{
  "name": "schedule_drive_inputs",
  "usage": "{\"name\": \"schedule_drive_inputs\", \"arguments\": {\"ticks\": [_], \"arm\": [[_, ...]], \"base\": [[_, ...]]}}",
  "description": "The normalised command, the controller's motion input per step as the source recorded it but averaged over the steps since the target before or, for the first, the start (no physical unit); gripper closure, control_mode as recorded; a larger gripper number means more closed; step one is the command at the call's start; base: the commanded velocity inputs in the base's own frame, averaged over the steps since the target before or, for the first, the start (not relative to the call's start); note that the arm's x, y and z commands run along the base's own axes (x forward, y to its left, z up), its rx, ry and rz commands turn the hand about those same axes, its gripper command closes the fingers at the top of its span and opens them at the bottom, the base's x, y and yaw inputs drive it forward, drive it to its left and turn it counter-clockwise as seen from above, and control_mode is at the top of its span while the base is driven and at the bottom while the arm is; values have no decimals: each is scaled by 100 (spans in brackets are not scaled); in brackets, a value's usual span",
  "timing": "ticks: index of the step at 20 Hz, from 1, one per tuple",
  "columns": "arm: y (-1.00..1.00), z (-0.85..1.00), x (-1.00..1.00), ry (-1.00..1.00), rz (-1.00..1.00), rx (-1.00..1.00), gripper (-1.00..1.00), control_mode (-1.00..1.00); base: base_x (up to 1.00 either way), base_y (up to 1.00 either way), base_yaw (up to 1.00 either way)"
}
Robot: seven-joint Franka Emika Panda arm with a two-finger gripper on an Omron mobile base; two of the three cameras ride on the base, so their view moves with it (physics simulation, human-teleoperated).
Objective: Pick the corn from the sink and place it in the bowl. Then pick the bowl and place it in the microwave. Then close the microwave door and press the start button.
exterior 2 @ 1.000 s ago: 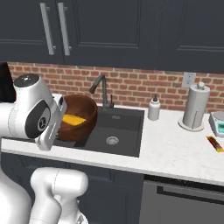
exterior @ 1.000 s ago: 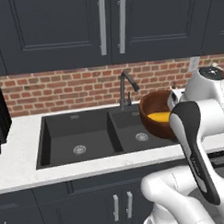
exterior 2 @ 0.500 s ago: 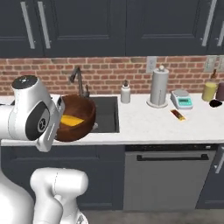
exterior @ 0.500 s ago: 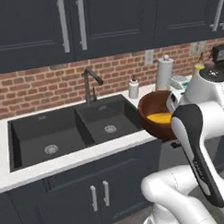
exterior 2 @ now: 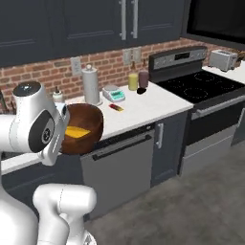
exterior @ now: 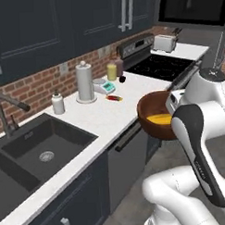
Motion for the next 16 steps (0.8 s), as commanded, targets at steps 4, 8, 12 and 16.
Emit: {"name": "schedule_drive_inputs", "arguments": {"ticks": [4,8,12,16], "arm": [[0,0,0,0,0,0,100,100],[0,0,0,0,0,0,100,100],[0,0,0,0,0,0,100,100],[0,0,0,0,0,0,100,100]], "base": [[0,-10,-85],[0,-17,-82],[0,-61,-67],[0,-100,-22]]}}
